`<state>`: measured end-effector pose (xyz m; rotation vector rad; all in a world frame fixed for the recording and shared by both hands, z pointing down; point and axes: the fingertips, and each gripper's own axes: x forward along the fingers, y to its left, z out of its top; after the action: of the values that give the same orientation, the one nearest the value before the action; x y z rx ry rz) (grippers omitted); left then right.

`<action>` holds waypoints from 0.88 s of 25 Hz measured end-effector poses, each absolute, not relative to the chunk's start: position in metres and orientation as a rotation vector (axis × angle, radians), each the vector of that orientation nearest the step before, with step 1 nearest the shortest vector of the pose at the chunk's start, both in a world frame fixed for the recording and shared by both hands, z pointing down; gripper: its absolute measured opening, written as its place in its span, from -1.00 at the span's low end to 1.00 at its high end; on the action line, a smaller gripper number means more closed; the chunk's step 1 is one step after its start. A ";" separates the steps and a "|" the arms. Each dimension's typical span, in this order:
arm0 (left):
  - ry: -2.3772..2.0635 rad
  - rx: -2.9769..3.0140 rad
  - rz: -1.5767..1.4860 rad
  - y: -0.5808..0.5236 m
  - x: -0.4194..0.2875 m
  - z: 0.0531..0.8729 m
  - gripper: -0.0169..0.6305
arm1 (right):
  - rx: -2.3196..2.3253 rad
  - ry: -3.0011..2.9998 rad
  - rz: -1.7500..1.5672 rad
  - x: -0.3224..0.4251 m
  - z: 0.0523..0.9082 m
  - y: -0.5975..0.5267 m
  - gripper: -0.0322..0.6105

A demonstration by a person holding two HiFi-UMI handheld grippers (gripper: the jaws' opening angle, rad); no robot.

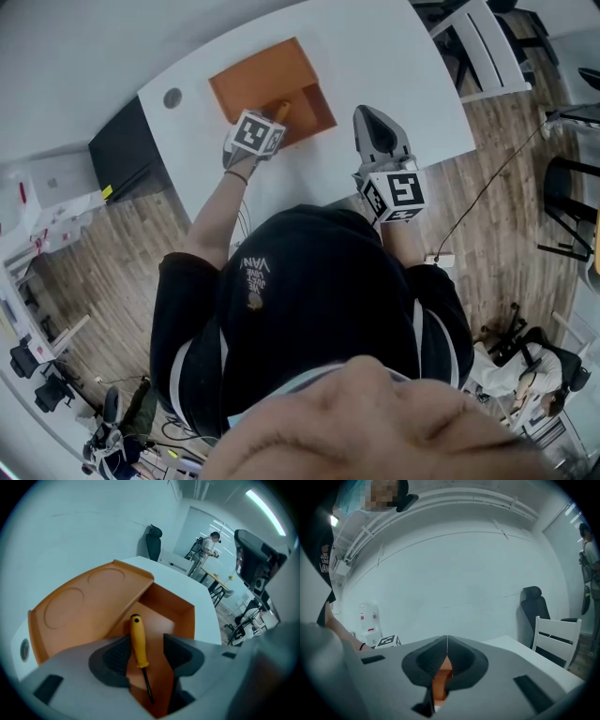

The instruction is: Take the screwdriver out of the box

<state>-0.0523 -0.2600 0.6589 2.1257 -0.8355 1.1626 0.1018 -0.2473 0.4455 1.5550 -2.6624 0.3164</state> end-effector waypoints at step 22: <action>-0.819 1.964 1.355 -0.260 -0.053 0.686 -0.35 | 1.547 -2.693 0.319 0.110 0.442 -0.256 -0.86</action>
<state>-0.0534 -0.2599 0.6857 1.9639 -0.8194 1.3553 0.1099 -0.2564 0.4424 1.5475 -2.6933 0.3193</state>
